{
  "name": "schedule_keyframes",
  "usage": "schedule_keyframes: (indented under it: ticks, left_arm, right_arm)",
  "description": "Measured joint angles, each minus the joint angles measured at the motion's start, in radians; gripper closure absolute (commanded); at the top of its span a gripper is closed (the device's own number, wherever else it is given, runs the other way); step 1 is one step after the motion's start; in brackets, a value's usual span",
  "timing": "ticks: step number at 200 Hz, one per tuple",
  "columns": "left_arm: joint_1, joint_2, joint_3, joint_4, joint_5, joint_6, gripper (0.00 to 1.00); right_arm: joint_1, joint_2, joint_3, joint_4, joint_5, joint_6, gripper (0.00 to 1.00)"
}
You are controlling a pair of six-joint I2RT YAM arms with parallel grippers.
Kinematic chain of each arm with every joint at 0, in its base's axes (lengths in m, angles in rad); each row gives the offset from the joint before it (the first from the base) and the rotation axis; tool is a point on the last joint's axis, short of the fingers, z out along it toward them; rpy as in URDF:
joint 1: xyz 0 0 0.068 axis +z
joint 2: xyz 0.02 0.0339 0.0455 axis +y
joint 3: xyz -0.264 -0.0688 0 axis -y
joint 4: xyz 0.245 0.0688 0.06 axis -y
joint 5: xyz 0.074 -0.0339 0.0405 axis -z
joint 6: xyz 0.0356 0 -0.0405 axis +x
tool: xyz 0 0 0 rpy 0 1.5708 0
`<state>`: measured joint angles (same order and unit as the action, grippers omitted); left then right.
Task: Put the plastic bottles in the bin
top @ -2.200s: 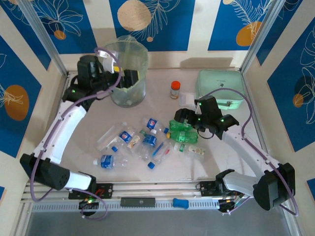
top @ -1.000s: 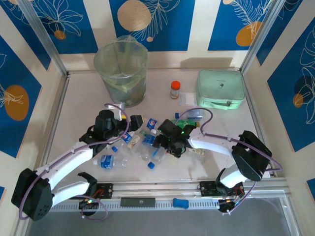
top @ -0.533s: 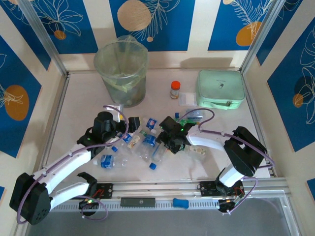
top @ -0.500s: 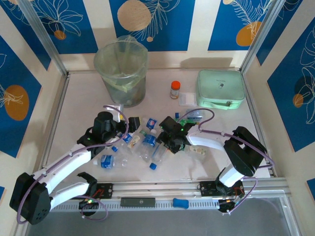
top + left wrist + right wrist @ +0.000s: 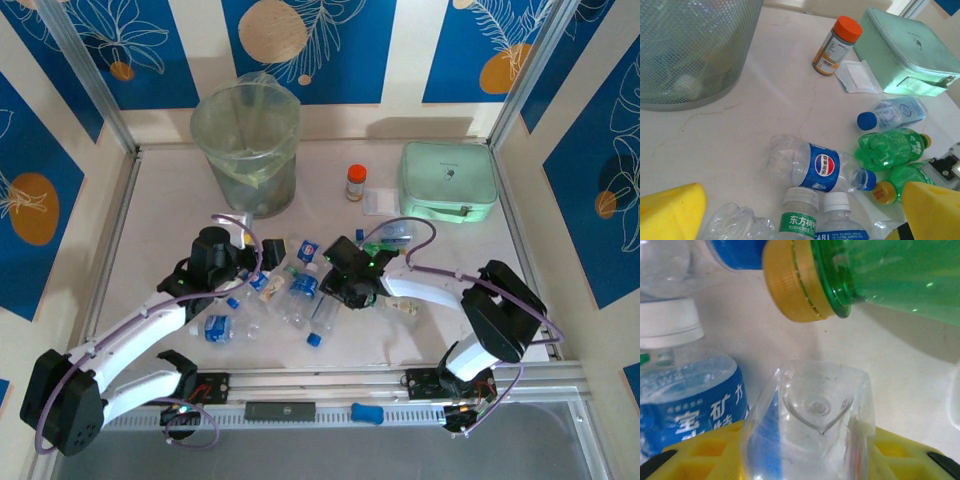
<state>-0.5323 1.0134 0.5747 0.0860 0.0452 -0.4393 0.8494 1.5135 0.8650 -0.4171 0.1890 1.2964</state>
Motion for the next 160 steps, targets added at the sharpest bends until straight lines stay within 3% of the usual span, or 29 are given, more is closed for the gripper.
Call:
schedule_keyframes:
  ticks: [28,84,160]
  left_arm:
    - [0.000,0.017,0.002,0.022,0.084,-0.009,0.01]
    - [-0.041,0.156,0.044,0.151,0.273,-0.066,0.00]
    - [-0.169,0.327,0.169,0.248,0.361,-0.087,0.00]
  right_arm:
    - [-0.039,-0.097,0.039,-0.038,0.001,-0.134,0.55]
    - [-0.261,-0.183,0.138,-0.007,-0.097,-0.365,0.56]
    - [-0.323,-0.173,0.180,0.100,-0.203,-0.468,0.57]
